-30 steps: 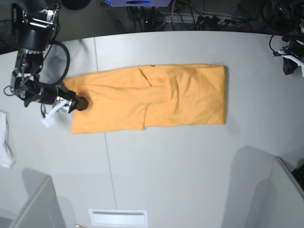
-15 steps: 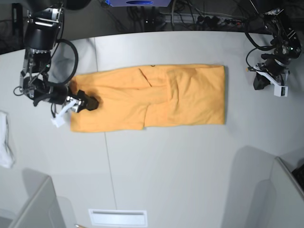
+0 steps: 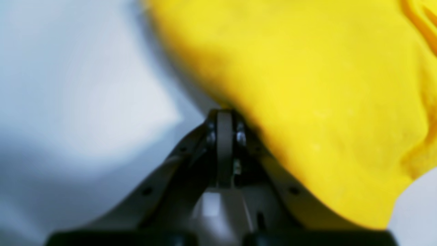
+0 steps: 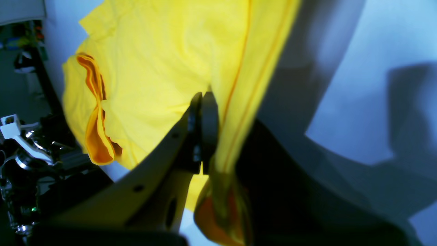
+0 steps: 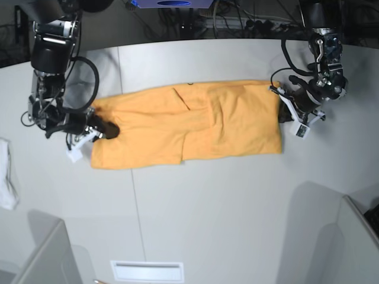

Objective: Fold the T-shirt properly
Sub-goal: 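Grasp the strip's other end with the right gripper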

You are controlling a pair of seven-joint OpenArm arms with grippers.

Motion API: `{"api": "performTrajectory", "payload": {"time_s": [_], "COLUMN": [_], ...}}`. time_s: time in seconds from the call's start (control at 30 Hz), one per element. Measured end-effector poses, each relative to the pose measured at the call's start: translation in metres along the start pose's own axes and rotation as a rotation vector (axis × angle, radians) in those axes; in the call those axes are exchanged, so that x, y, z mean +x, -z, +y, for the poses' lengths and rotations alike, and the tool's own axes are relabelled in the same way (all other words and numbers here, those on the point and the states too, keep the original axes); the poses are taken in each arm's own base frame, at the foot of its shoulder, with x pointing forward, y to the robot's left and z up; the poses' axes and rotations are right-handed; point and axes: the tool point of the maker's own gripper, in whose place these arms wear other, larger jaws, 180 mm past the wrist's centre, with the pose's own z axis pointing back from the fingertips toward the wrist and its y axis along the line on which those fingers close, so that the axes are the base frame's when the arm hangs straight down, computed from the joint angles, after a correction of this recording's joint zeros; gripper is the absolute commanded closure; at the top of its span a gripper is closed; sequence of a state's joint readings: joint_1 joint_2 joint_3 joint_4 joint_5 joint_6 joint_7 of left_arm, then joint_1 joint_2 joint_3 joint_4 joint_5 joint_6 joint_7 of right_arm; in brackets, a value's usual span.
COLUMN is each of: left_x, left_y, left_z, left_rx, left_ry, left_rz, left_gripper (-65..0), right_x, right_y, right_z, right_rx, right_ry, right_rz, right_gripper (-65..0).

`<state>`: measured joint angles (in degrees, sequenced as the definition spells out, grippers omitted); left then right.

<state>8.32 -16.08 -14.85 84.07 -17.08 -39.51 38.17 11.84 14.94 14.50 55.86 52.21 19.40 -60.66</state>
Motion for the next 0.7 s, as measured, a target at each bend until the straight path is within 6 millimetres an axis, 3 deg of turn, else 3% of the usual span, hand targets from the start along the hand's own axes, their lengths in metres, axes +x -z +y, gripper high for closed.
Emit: {"api": "performTrajectory", "payload": {"time_s": [0.17,0.37,0.7], "left_x": [0.005,0.012,0.018], "left_y": [0.005,0.01,0.013], "left_z": [-0.023,-0.04,-0.043], "left_rx": [-0.046,-0.084,-0.087], "left_ry": [0.073,0.112,0.153], "left_rz": [0.018,0.02,0.031], "left_gripper": [0.0,0.0,0.0], "right_x": [0.025,0.027,0.034], "right_y": [-0.013,-0.026,-0.045], "right_z": [-0.009,-0.003,0.054], "right_rx": [-0.175,-0.337,-0.405], "right_ry": [-0.15,-0.292,-0.476], "right_rz": [-0.028,-0.001,-0.106], "right_gripper": [0.0,0.0,0.0]}}
